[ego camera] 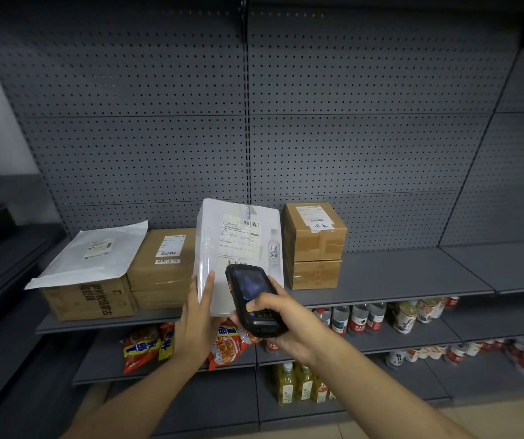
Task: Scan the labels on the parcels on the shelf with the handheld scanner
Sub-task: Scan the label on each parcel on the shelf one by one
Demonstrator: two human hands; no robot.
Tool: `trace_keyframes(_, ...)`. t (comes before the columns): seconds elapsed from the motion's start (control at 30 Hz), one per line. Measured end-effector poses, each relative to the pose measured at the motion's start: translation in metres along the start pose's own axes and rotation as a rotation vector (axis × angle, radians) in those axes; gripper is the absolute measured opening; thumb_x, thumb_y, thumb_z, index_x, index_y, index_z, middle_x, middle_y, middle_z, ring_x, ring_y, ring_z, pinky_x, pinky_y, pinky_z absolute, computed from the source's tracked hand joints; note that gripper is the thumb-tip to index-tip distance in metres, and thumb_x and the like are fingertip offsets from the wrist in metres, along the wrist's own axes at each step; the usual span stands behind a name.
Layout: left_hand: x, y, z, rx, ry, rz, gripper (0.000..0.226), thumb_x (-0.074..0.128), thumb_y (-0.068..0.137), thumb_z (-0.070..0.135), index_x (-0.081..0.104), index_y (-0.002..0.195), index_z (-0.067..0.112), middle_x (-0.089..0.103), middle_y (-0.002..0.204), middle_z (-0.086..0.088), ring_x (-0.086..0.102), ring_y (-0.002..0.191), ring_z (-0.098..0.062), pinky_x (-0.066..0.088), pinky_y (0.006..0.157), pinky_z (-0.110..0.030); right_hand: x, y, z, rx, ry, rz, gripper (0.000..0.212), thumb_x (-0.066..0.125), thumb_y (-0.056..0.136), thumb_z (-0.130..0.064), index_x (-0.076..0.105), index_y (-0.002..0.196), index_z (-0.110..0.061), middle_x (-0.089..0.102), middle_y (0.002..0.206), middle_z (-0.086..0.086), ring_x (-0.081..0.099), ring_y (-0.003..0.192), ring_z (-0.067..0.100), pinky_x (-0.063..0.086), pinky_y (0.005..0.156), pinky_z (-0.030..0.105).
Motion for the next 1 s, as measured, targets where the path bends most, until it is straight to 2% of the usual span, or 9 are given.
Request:
trace_keyframes(0.2, 0.006, 0.002, 0.003, -0.003, -0.01, -0.013, 0.1, 0.065, 0.087, 0.027, -0.015, 0.147, 0.04, -0.003, 0.16, -0.004, 0.032, 0.139, -0.029, 0.051, 0.09, -0.04, -0.008, 0.002, -0.002, -0.009, -0.026, 0.004, 0.06, 0.052, 0.083, 0.016, 0.05, 0.133, -0.017, 0.058, 0.126, 0.024, 0.067, 0.092, 0.036, 0.06, 0.062, 0.032)
trace_keyframes(0.37, 0.012, 0.012, 0.006, -0.014, -0.04, -0.014, 0.102, 0.066, 0.086, 0.02, -0.013, 0.148, 0.04, 0.001, 0.16, -0.005, 0.043, 0.132, -0.031, 0.054, 0.087, -0.042, -0.02, 0.008, -0.003, -0.013, -0.058, 0.036, 0.058, 0.053, 0.081, 0.017, 0.056, 0.127, -0.018, 0.064, 0.121, 0.022, 0.067, 0.096, 0.038, 0.059, 0.063, 0.033)
trace_keyframes(0.47, 0.019, 0.019, 0.007, -0.027, -0.07, -0.007, 0.102, 0.066, 0.085, 0.021, -0.011, 0.148, 0.041, 0.003, 0.16, -0.004, 0.044, 0.131, -0.032, 0.053, 0.089, -0.045, -0.029, 0.013, -0.006, -0.017, -0.155, 0.071, 0.061, 0.055, 0.08, 0.017, 0.055, 0.127, -0.022, 0.067, 0.114, 0.018, 0.069, 0.091, 0.034, 0.058, 0.063, 0.031)
trace_keyframes(0.53, 0.026, 0.023, 0.008, -0.04, -0.087, -0.014, 0.103, 0.068, 0.084, 0.022, -0.011, 0.149, 0.041, 0.006, 0.16, -0.006, 0.044, 0.131, -0.033, 0.052, 0.09, -0.047, -0.034, 0.02, -0.008, -0.02, -0.187, 0.082, 0.062, 0.054, 0.08, 0.018, 0.054, 0.128, -0.022, 0.068, 0.107, 0.014, 0.07, 0.085, 0.029, 0.059, 0.067, 0.033)
trace_keyframes(0.67, 0.041, 0.039, 0.005, -0.073, -0.134, -0.06, 0.104, 0.07, 0.083, 0.02, -0.008, 0.149, 0.038, 0.015, 0.157, -0.011, 0.051, 0.123, -0.035, 0.053, 0.084, -0.045, -0.047, 0.042, -0.007, -0.018, -0.252, 0.141, 0.066, 0.057, 0.078, 0.018, 0.054, 0.128, -0.025, 0.065, 0.112, 0.011, 0.064, 0.099, 0.027, 0.056, 0.081, 0.037)
trace_keyframes(0.77, 0.056, 0.059, -0.002, -0.096, -0.162, -0.127, 0.102, 0.07, 0.083, 0.023, -0.005, 0.151, 0.036, 0.023, 0.153, -0.011, 0.053, 0.119, -0.032, 0.051, 0.079, -0.039, -0.06, 0.065, -0.006, -0.008, -0.3, 0.215, 0.072, 0.06, 0.076, 0.02, 0.053, 0.128, -0.029, 0.065, 0.109, 0.007, 0.062, 0.102, 0.028, 0.054, 0.09, 0.044)
trace_keyframes(0.83, 0.068, 0.075, -0.011, -0.124, -0.194, -0.172, 0.102, 0.071, 0.083, 0.024, -0.004, 0.15, 0.039, 0.03, 0.151, -0.01, 0.054, 0.118, -0.031, 0.048, 0.076, -0.036, -0.069, 0.083, -0.005, 0.008, -0.304, 0.245, 0.075, 0.06, 0.075, 0.02, 0.052, 0.13, -0.03, 0.064, 0.11, 0.007, 0.062, 0.103, 0.028, 0.055, 0.087, 0.044)
trace_keyframes(0.9, 0.081, 0.091, -0.018, -0.13, -0.237, -0.219, 0.103, 0.072, 0.082, 0.026, -0.004, 0.15, 0.041, 0.034, 0.148, -0.009, 0.054, 0.117, -0.03, 0.048, 0.076, -0.034, -0.079, 0.102, -0.006, 0.034, -0.311, 0.271, 0.077, 0.062, 0.075, 0.019, 0.049, 0.132, -0.032, 0.063, 0.114, 0.007, 0.061, 0.105, 0.029, 0.057, 0.077, 0.039)
trace_keyframes(1.0, 0.101, 0.119, -0.028, -0.138, -0.273, -0.272, 0.107, 0.075, 0.078, 0.028, -0.005, 0.149, 0.042, 0.03, 0.152, -0.008, 0.051, 0.122, -0.029, 0.051, 0.088, -0.042, -0.095, 0.134, -0.008, 0.056, -0.313, 0.318, 0.084, 0.063, 0.073, 0.02, 0.047, 0.136, -0.033, 0.061, 0.118, 0.009, 0.06, 0.109, 0.034, 0.056, 0.075, 0.039)
Point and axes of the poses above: each hand's wrist, its own y-axis towards the middle knuckle, its own x-axis out of the palm, z = x × y, the point moved 5 cm from there along y, towards the middle knuckle
